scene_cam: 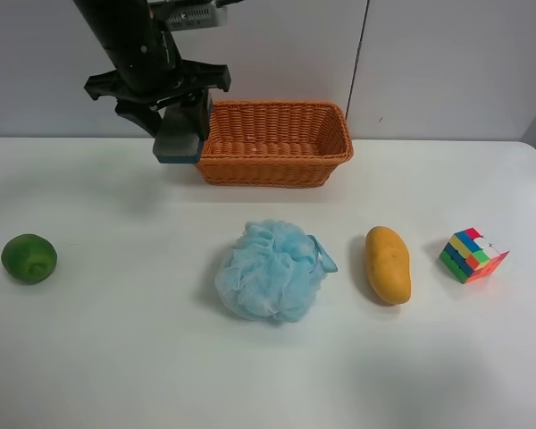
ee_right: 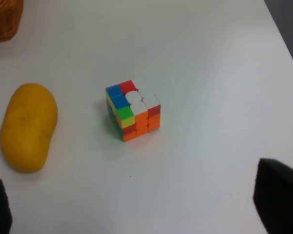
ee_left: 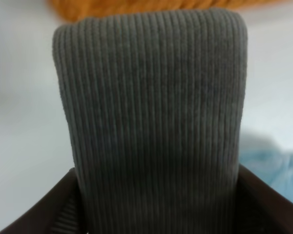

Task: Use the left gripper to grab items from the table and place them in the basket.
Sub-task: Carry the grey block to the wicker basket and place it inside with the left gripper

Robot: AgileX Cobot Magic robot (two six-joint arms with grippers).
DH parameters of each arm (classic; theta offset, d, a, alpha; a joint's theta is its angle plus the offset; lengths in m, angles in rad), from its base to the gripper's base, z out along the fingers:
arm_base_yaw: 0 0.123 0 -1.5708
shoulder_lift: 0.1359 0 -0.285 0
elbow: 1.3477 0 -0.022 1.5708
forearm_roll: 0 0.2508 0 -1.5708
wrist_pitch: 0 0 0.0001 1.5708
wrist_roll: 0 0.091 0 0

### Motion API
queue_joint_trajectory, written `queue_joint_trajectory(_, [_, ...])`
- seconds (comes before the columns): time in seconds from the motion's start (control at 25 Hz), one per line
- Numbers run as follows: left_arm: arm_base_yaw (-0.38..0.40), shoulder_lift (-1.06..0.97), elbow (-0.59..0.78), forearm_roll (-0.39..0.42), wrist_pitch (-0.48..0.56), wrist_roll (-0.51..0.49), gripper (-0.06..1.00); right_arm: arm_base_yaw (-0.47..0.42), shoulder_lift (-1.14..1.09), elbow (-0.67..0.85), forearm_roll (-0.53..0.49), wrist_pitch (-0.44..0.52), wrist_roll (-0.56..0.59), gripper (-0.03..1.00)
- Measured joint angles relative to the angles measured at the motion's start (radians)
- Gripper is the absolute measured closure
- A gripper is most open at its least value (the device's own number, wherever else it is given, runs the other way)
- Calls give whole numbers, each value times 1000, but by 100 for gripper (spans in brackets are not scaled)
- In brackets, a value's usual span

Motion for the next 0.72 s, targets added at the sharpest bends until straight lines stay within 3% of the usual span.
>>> queue_joint_trajectory(0.36, [0,249,-360,1,-55,115,39,0,0,0,0,0,0,-3])
queue_joint_trajectory(0.72, [0,387,-411,1,-289,154,39,0,0,0,0,0,0,-3])
